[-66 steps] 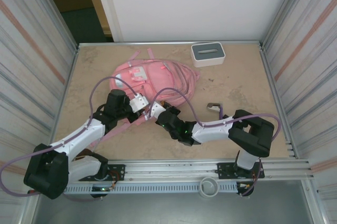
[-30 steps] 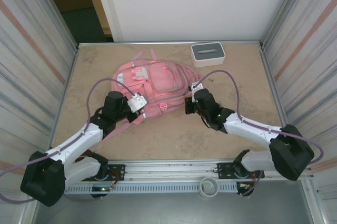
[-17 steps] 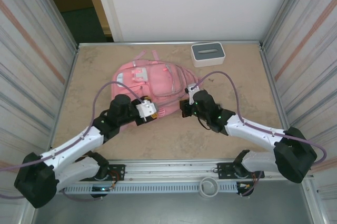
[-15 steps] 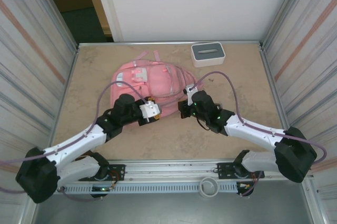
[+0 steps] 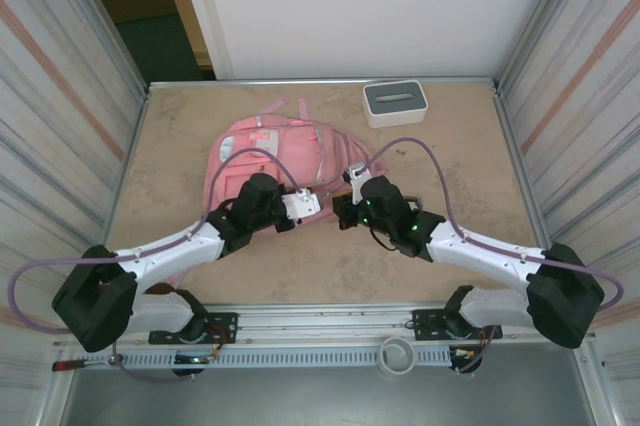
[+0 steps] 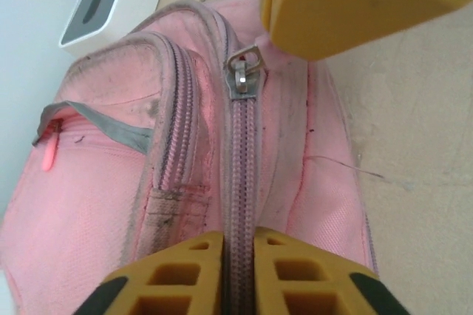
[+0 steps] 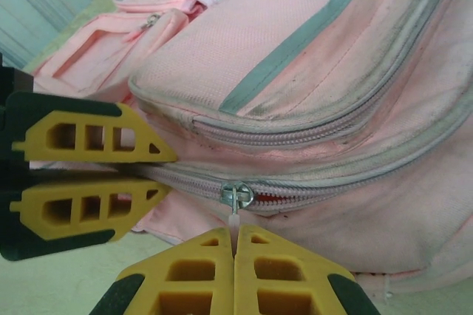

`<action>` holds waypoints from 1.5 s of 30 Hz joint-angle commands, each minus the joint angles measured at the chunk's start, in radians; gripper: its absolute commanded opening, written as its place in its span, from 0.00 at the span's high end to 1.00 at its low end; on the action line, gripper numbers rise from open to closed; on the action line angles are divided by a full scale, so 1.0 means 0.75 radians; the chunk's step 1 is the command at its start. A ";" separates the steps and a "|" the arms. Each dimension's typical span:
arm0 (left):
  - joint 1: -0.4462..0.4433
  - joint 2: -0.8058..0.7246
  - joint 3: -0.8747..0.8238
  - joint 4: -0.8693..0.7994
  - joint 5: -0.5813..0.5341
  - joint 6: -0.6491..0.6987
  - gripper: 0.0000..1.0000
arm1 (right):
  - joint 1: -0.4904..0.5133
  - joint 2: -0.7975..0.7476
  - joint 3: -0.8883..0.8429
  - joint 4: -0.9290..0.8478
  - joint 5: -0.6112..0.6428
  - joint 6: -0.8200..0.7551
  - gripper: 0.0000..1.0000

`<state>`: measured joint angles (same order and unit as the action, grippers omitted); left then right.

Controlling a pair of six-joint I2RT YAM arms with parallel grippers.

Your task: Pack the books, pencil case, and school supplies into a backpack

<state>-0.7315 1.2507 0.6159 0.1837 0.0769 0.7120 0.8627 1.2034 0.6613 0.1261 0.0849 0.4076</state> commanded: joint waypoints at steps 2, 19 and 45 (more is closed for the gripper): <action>0.062 -0.105 -0.088 0.114 0.008 -0.010 0.93 | -0.054 -0.035 0.009 -0.049 0.149 0.016 1.00; 0.235 -0.350 -0.258 0.242 0.165 -0.150 0.92 | -0.208 0.116 0.112 -0.104 0.015 0.004 1.00; -0.146 0.153 0.167 0.113 -0.119 0.006 0.49 | -0.131 -0.081 -0.012 0.055 -0.045 0.036 1.00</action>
<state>-0.8383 1.3514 0.7097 0.2405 0.0479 0.6914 0.7555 1.1843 0.6579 0.0978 0.0334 0.4160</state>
